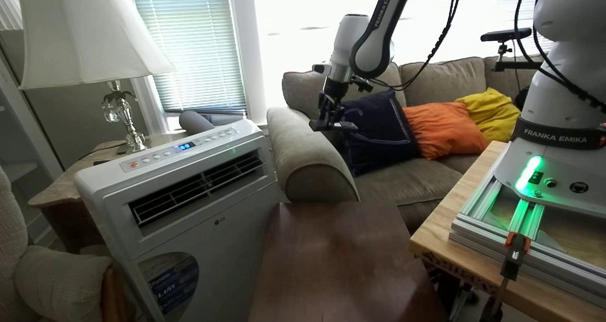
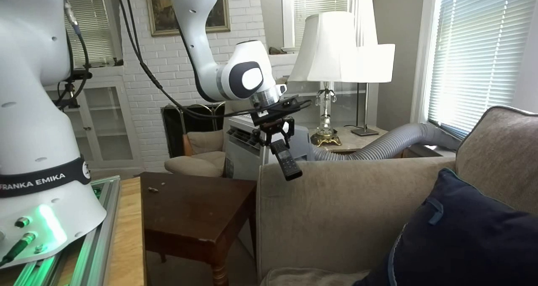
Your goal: Put both remotes on the left armrest of the chair
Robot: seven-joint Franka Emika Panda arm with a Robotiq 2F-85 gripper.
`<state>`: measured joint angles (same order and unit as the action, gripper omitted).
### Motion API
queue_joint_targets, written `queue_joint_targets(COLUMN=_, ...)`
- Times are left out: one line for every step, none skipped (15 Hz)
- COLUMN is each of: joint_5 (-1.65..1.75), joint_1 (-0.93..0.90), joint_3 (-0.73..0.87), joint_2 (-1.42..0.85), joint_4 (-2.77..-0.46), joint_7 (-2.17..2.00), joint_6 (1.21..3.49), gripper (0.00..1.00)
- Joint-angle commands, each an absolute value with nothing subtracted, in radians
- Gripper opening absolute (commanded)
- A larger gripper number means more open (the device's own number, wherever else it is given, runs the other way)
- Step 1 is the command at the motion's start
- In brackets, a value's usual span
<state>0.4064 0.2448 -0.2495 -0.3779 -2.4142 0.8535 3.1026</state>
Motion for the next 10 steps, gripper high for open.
queue_joint_targets(joint_5=0.379, joint_1=0.245, joint_3=-0.274, joint_2=-0.397, joint_4=-2.381, joint_7=0.836, joint_6=3.077, gripper=0.29)
queue_joint_targets(joint_5=0.371, joint_1=0.24, joint_3=-0.28, joint_2=-0.401, joint_4=-2.365, joint_7=0.829, joint_6=3.051, gripper=0.29)
queue_joint_targets(joint_5=0.365, joint_1=0.225, joint_3=-0.276, joint_2=-0.408, joint_4=-2.346, joint_7=0.811, joint_6=3.038, gripper=0.29)
queue_joint_targets(joint_5=0.337, joint_1=0.185, joint_3=-0.251, joint_2=-0.412, joint_4=-2.326, joint_7=0.806, joint_6=3.026, gripper=0.29)
queue_joint_targets(joint_5=0.327, joint_1=0.171, joint_3=-0.249, joint_2=-0.419, joint_4=-2.301, joint_7=0.796, joint_6=3.001, gripper=0.29)
queue_joint_targets(joint_5=0.324, joint_1=0.14, joint_3=-0.228, joint_2=-0.423, joint_4=-2.28, joint_7=0.78, joint_6=2.984, gripper=0.29)
queue_joint_targets(joint_5=0.315, joint_1=0.119, joint_3=-0.22, joint_2=-0.433, joint_4=-2.253, joint_7=0.765, joint_6=2.961, gripper=0.29)
queue_joint_targets(joint_5=0.314, joint_1=0.095, joint_3=-0.206, joint_2=-0.438, joint_4=-2.229, joint_7=0.749, joint_6=2.933, gripper=0.29)
queue_joint_targets(joint_5=0.31, joint_1=0.08, joint_3=-0.201, joint_2=-0.45, joint_4=-2.205, joint_7=0.737, joint_6=2.914, gripper=0.29)
queue_joint_targets(joint_5=0.311, joint_1=0.062, joint_3=-0.19, joint_2=-0.46, joint_4=-2.182, joint_7=0.722, joint_6=2.893, gripper=0.29)
